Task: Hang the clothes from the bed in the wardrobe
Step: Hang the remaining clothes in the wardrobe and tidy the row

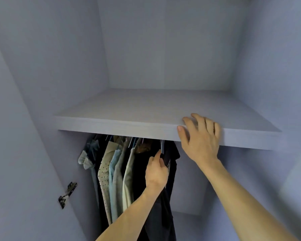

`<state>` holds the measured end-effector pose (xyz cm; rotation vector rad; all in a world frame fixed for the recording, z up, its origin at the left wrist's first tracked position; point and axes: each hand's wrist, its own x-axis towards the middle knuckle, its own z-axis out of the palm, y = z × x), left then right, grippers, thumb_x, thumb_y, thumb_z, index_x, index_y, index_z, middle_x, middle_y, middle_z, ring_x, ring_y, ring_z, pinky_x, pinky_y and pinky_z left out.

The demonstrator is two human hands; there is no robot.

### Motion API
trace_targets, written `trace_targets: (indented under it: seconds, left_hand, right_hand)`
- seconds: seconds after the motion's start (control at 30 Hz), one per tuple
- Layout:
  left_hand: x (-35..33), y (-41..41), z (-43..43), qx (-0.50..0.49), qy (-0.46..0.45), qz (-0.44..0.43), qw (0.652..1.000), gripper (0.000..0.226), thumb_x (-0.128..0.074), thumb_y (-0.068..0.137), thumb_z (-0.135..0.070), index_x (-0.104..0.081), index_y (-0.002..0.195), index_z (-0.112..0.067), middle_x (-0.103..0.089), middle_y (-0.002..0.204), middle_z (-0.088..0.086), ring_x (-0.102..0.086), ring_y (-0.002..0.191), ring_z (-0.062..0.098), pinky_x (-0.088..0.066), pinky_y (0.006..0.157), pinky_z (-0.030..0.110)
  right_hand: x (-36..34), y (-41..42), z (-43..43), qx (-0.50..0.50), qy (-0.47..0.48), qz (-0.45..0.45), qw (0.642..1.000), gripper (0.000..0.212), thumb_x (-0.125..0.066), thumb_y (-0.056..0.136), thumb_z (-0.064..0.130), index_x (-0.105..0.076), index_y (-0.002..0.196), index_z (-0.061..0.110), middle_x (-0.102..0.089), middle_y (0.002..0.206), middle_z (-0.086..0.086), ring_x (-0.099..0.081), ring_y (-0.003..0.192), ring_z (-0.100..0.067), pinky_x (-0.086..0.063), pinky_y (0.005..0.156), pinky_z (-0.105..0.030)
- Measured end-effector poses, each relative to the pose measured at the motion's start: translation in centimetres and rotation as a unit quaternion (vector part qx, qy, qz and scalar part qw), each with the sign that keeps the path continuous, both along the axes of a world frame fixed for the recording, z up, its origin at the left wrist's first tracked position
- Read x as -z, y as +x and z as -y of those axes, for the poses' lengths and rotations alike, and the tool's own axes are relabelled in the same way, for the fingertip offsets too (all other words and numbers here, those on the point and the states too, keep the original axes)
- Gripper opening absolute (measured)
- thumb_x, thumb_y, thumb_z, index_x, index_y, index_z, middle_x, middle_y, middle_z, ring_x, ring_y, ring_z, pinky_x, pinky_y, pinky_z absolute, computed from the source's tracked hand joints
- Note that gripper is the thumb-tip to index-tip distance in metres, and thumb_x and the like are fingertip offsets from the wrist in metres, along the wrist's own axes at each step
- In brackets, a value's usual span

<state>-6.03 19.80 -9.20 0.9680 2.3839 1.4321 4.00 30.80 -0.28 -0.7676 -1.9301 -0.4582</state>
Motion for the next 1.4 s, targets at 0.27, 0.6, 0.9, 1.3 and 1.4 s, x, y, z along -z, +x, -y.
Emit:
trace_targets:
  seconds: [0.27,0.6,0.9,1.3,1.4]
  left_hand:
    - [1.2,-4.2,-5.9,-0.038,-0.004,-0.088,0.995,0.048,-0.037,0.105,-0.018,-0.036,0.152,-0.026,-0.050,0.128,0.005,-0.062,0.096,0.027,-0.047,0.071,0.032]
    - [5.9,-7.0,-6.3,-0.105,0.026,0.051,0.993,0.049,-0.036,0.105,-0.013,-0.040,0.151,-0.030,-0.052,0.122,0.015,-0.058,0.103,0.030,-0.038,0.081,0.028]
    - [5.0,-7.8,-1.1,0.013,-0.066,0.098,0.993,0.061,-0.042,0.101,-0.013,-0.027,0.154,-0.039,-0.063,0.115,0.010,-0.063,0.099,0.027,-0.052,0.088,0.031]
    - [3.4,-6.9,27.6,-0.024,-0.251,-0.108,0.962,0.047,-0.046,0.102,-0.033,-0.039,0.149,-0.036,-0.044,0.149,-0.006,-0.039,0.137,0.019,-0.032,0.111,0.031]
    - [5.8,-4.4,36.4,-0.100,-0.288,-0.106,0.946,0.046,-0.047,0.100,-0.035,-0.044,0.146,-0.038,-0.046,0.148,-0.008,-0.040,0.138,0.019,-0.033,0.112,0.035]
  right_hand:
    - [1.2,-1.7,-2.7,0.037,0.115,-0.071,0.990,0.032,-0.045,0.099,0.048,-0.068,0.108,0.028,-0.067,0.111,0.001,-0.047,0.091,-0.025,-0.035,0.084,-0.042]
    - [1.6,-2.2,-3.0,0.046,0.120,-0.077,0.989,0.032,-0.043,0.099,0.049,-0.068,0.106,0.031,-0.067,0.109,0.001,-0.045,0.090,-0.025,-0.033,0.086,-0.042]
    - [0.6,-1.0,-1.2,0.026,0.007,-0.019,0.999,0.035,-0.042,0.100,0.047,-0.067,0.114,0.027,-0.060,0.119,-0.004,-0.044,0.097,-0.027,-0.032,0.091,-0.043]
    - [10.3,0.2,17.0,-0.305,-0.315,0.057,0.897,0.045,-0.051,0.100,0.033,-0.048,0.144,0.027,-0.035,0.157,0.013,-0.032,0.142,-0.005,-0.033,0.110,-0.028]
    - [14.7,-0.7,23.5,-0.380,-0.393,0.169,0.820,0.043,-0.052,0.100,0.033,-0.049,0.143,0.031,-0.033,0.153,0.023,-0.025,0.140,0.007,-0.031,0.114,-0.025]
